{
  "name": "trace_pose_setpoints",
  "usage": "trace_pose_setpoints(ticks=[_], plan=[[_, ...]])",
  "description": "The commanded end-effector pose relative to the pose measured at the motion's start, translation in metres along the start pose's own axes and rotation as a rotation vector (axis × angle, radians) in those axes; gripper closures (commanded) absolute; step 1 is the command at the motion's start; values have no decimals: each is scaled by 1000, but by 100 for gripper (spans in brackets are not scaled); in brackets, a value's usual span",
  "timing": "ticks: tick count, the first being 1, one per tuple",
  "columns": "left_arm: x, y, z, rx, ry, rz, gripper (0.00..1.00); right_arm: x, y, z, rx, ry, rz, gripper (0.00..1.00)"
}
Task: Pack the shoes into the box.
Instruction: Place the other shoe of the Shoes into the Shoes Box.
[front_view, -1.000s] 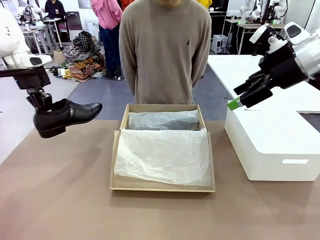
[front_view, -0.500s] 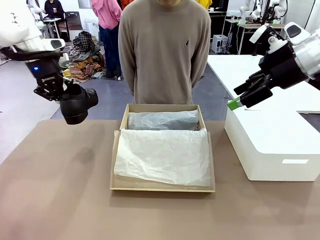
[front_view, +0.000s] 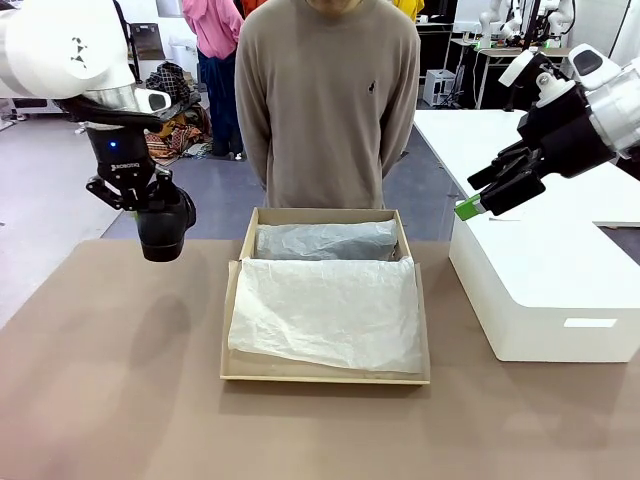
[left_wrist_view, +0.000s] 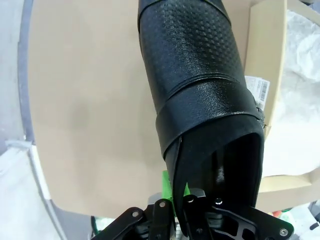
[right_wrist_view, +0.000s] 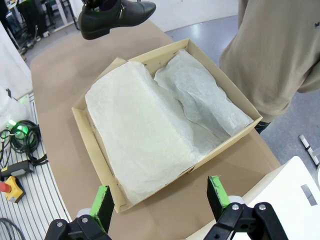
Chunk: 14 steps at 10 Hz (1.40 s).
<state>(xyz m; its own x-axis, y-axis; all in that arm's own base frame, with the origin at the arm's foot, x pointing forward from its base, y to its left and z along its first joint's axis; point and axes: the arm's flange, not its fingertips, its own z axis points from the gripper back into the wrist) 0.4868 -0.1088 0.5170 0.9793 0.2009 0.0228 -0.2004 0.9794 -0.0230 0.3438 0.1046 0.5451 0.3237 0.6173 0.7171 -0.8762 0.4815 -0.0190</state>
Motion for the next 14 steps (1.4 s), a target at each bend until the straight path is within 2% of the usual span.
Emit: trace_pose_setpoints(ticks=[1, 5, 6, 9, 10, 11, 14], plan=[[2, 5, 6, -19, -27, 0, 100, 0, -2, -1, 16, -23, 10, 0], [2, 2, 1, -5, -9, 5, 100, 0, -2, -1, 16, -23, 10, 0], [-7, -13, 8, -12, -57, 133, 100, 0, -2, -1, 16, -23, 10, 0], [-30, -71, 22, -42, -17, 422, 100, 0, -2, -1, 16, -23, 10, 0], [-35, -92, 27, -54, -32, 525, 100, 0, -2, -1, 16, -23, 10, 0], [-37, -108, 28, -62, -11, 559, 100, 0, -2, -1, 16, -23, 10, 0], [-44, -149, 27, -69, -59, 668, 100, 0, -2, -1, 16, -23, 10, 0]])
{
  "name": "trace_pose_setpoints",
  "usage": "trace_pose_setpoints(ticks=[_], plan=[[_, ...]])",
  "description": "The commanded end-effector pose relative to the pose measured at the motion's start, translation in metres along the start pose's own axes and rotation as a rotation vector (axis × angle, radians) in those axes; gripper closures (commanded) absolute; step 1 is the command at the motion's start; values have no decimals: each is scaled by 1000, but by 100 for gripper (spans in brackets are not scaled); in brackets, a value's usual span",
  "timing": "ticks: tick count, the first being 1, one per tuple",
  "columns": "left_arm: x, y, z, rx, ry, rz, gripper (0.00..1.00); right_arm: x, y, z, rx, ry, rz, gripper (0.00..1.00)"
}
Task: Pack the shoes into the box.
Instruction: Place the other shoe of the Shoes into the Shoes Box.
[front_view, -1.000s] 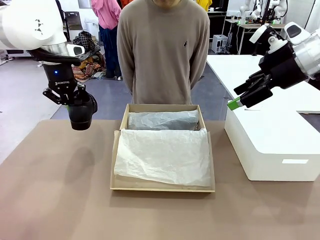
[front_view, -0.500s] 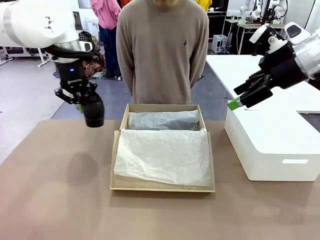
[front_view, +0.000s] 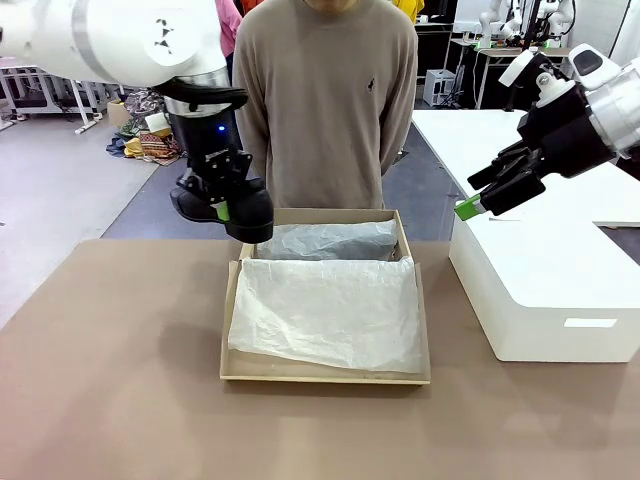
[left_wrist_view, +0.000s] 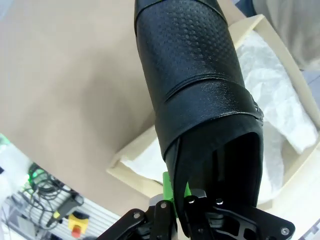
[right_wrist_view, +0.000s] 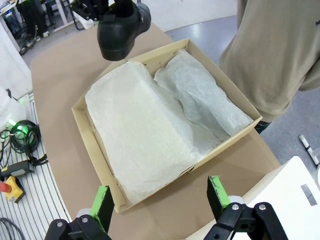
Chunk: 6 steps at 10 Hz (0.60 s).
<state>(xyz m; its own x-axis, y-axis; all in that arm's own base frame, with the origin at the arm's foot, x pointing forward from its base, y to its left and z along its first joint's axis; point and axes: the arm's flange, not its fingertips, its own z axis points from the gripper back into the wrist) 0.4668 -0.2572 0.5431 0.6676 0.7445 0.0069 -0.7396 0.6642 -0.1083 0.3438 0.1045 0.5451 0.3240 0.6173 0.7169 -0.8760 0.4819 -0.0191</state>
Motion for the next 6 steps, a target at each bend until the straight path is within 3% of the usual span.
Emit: trace_pose_setpoints(ticks=[1, 6], plan=[[-2, -11, 2, 13, -36, 4, 100, 0, -2, -1, 17, -23, 11, 0], [0, 0, 0, 0, 0, 0, 100, 0, -2, -1, 17, -23, 11, 0]])
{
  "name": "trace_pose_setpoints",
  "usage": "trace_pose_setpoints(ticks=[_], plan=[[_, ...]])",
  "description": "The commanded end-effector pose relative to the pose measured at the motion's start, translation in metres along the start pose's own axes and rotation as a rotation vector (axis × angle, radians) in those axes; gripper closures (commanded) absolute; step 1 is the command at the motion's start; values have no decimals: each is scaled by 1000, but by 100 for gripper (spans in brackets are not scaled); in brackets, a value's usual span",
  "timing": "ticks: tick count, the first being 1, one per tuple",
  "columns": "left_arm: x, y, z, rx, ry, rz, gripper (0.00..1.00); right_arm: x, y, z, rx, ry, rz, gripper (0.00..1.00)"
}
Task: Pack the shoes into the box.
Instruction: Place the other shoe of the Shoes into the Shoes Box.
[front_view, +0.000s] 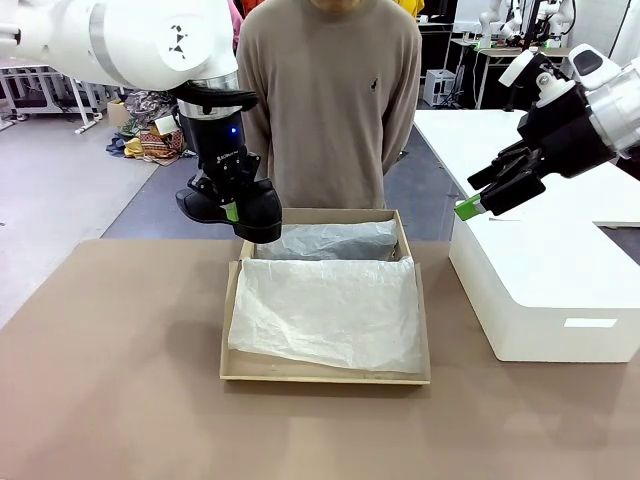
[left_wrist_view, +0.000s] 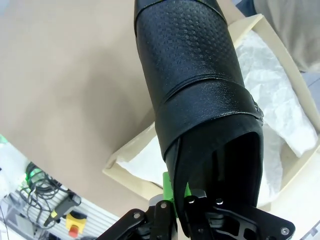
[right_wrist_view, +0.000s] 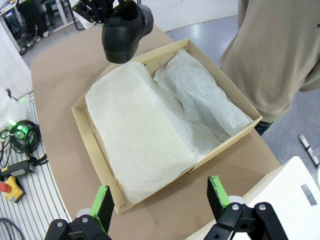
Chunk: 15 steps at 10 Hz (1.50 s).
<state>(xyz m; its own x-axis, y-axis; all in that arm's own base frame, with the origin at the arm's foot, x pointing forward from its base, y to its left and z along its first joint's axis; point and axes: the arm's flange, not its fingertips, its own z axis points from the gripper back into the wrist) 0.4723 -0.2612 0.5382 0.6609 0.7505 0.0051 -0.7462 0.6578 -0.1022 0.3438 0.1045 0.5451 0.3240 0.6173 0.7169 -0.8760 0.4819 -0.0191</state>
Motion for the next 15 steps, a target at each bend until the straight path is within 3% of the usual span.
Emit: trace_pose_setpoints(ticks=[1, 5, 9, 12, 13, 15], plan=[[0, 0, 0, 0, 0, -1, 100, 0, -2, -1, 17, -23, 11, 0], [-51, -47, 5, 24, 1, 291, 100, 0, -2, -1, 17, -23, 11, 0], [-94, -99, 0, 30, -35, 452, 100, 0, -2, -1, 17, -23, 11, 0], [-120, -121, -8, 32, -82, 495, 100, 0, -2, -1, 17, -23, 11, 0], [-109, -104, -17, 12, -18, 433, 100, 0, -2, -1, 17, -23, 11, 0], [-109, -104, -17, 12, -18, 433, 100, 0, -2, -1, 17, -23, 11, 0]])
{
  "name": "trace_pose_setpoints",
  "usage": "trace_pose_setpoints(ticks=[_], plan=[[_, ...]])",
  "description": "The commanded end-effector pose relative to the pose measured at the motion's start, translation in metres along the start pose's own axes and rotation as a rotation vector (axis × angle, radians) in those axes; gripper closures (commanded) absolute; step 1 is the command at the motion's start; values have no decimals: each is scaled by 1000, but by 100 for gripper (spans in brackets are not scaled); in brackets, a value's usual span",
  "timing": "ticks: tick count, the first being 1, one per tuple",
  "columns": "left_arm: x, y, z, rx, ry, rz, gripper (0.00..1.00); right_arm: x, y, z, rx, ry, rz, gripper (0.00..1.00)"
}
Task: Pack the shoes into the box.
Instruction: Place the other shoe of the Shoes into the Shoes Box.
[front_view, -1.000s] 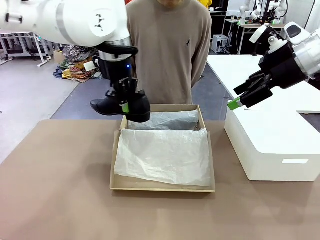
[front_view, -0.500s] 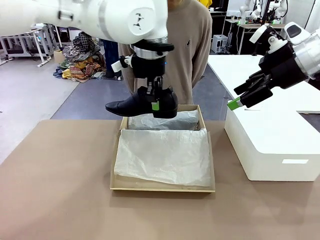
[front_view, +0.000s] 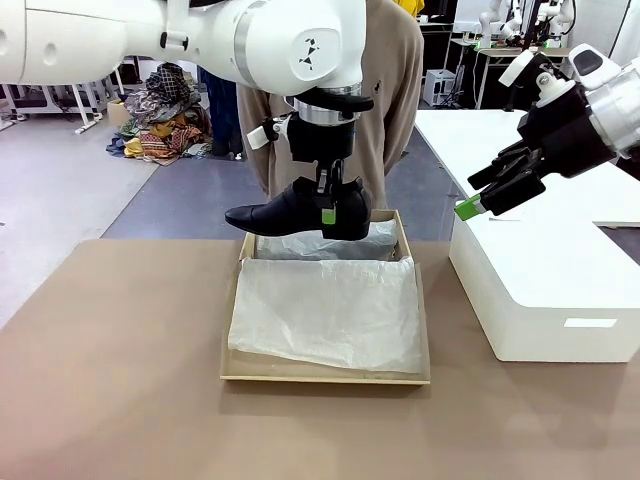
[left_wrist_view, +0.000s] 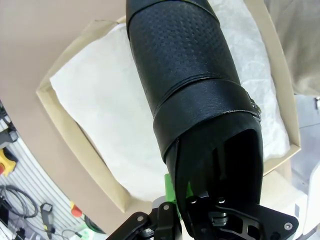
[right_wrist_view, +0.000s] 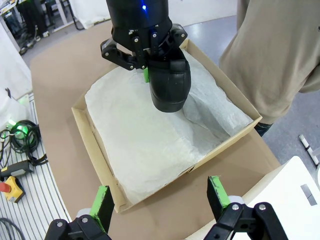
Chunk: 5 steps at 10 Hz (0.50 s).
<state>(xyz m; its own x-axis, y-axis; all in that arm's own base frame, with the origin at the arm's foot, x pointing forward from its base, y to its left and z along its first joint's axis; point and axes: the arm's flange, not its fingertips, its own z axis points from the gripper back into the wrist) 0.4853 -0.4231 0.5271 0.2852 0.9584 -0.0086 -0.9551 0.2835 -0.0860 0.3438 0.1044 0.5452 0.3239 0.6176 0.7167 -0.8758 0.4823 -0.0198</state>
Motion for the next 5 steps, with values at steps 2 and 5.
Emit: trace_pose_setpoints(ticks=[2, 5], plan=[[8, 8, 6, -1, 10, 0, 100, 0, -2, -1, 17, -24, 10, 0], [-7, -9, 4, 2, -52, 84, 100, 0, -2, -1, 17, -24, 10, 0]])
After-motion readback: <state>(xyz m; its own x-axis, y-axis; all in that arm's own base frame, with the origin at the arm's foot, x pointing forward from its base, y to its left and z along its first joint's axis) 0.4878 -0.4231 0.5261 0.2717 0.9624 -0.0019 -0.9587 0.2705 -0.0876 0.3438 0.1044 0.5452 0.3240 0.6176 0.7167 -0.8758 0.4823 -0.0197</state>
